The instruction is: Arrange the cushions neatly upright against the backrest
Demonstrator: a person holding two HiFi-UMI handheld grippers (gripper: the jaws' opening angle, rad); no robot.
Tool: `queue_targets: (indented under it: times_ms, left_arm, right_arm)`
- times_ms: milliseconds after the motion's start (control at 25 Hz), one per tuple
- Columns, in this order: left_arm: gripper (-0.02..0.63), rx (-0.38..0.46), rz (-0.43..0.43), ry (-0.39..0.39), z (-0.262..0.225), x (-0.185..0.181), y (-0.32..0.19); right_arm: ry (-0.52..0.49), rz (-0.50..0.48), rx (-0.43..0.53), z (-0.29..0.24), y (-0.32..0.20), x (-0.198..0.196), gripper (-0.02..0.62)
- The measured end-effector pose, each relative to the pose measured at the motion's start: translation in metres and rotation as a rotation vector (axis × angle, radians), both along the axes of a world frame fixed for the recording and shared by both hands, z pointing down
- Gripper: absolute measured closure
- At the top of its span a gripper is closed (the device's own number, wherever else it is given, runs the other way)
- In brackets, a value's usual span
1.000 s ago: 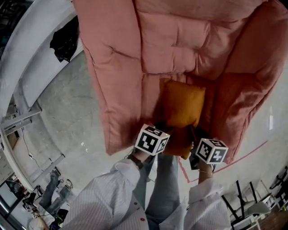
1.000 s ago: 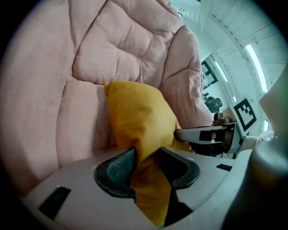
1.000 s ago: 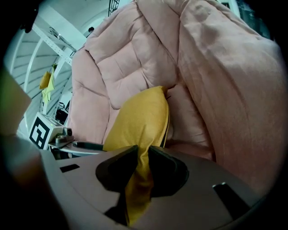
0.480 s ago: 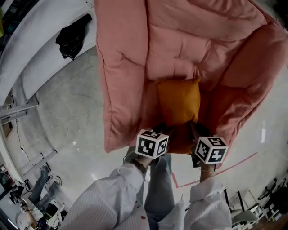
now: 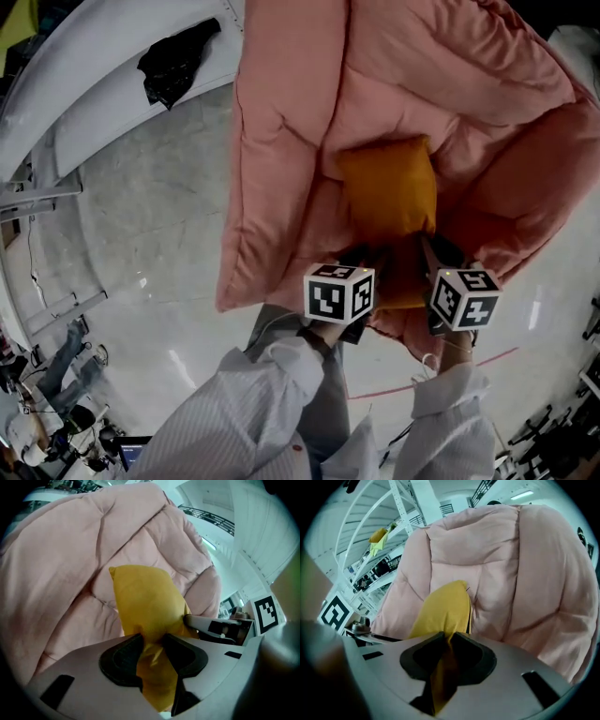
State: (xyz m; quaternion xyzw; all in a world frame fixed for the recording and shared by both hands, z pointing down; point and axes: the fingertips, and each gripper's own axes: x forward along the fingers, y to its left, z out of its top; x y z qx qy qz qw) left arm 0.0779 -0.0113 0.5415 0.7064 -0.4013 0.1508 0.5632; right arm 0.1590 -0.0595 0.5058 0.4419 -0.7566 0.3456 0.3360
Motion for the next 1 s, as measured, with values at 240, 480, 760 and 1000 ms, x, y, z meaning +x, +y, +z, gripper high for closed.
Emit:
queue_targets:
  times_ms: [240, 480, 760, 1000]
  left_arm:
    - [0.437, 0.01, -0.133, 0.034, -0.01, 0.007, -0.012]
    - [0.439, -0.016, -0.256, 0.078, -0.01, 0.013, 0.003]
    - [0.44, -0.018, -0.307, 0.075, -0.008, 0.007, -0.007]
    - [0.443, 0.023, -0.244, 0.022, -0.004, 0.006, -0.026]
  right_arm:
    - [0.033, -0.139, 0.017, -0.008, -0.021, 0.0, 0.522]
    - [0.071, -0.345, 0.088, -0.019, -0.018, -0.013, 0.523]
    - [0.123, -0.567, 0.149, -0.025, -0.033, -0.041, 0.523]
    - [0.138, -0.656, 0.189, -0.022, -0.053, -0.052, 0.523]
